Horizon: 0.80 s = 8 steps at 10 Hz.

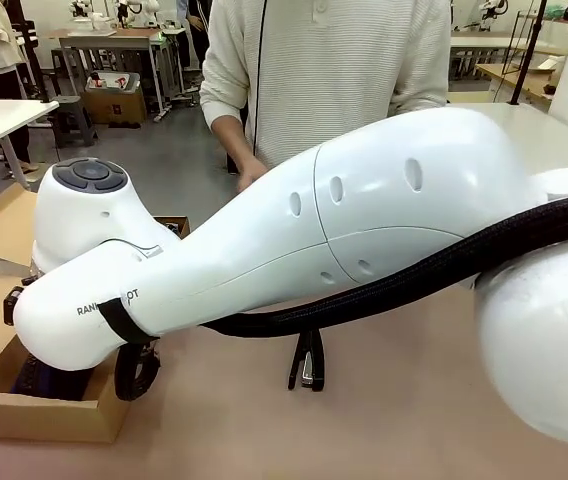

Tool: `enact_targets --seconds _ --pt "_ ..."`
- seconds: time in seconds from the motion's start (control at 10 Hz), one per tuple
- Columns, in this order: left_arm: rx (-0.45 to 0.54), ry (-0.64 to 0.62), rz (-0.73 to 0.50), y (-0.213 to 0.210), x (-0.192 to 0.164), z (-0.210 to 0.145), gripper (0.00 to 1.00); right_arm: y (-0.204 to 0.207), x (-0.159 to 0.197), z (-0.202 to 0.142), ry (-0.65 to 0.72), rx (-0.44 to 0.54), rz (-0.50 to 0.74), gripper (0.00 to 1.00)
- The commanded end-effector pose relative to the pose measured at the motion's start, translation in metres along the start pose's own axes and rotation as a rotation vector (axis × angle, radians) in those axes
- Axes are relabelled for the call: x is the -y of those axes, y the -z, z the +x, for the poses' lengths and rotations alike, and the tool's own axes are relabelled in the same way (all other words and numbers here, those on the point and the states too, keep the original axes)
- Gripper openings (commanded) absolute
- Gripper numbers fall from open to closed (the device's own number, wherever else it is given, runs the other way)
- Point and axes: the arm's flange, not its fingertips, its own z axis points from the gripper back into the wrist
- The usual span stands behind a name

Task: Place items inside the box.
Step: Pick up a Pencil pouch or Stapler and place it inside the Mailer Box closest to the robot.

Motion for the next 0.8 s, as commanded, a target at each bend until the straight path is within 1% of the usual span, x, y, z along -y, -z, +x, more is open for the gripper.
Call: enact_targets --seconds 0.0,0.1,0.2,0.3,0.4,0.5,0.6,0.7 --pt "0.016 0.023 -0.024 0.001 0.001 -0.001 1.0 -0.013 0.0 0.001 -0.017 -0.015 0.035 1.0" --pt "0.016 0.023 -0.024 0.001 0.001 -0.001 1.0 -0.022 0.003 0.0 -0.026 -0.013 0.045 1.0" --pt "0.016 0.023 -0.024 0.001 0.001 -0.001 1.0 -0.038 0.009 -0.002 -0.057 -0.038 0.081 1.0" --pt "0.016 0.023 -0.024 0.001 0.001 -0.001 1.0 -0.067 0.023 -0.003 -0.093 -0.083 0.124 1.0" --pt "0.016 0.023 -0.024 0.001 0.001 -0.001 1.0 -0.097 0.043 -0.009 -0.168 -0.181 0.157 1.0" --pt "0.016 0.023 -0.024 0.001 0.001 -0.001 1.0 -0.123 0.067 -0.02 -0.26 -0.295 0.163 1.0" --pt "0.016 0.023 -0.024 0.001 0.001 -0.001 1.0 -0.146 0.096 -0.03 -0.251 -0.305 0.108 1.0" --pt "0.016 0.023 -0.024 0.001 0.001 -0.001 1.0 -0.173 0.132 -0.042 -0.24 -0.283 0.104 1.0"
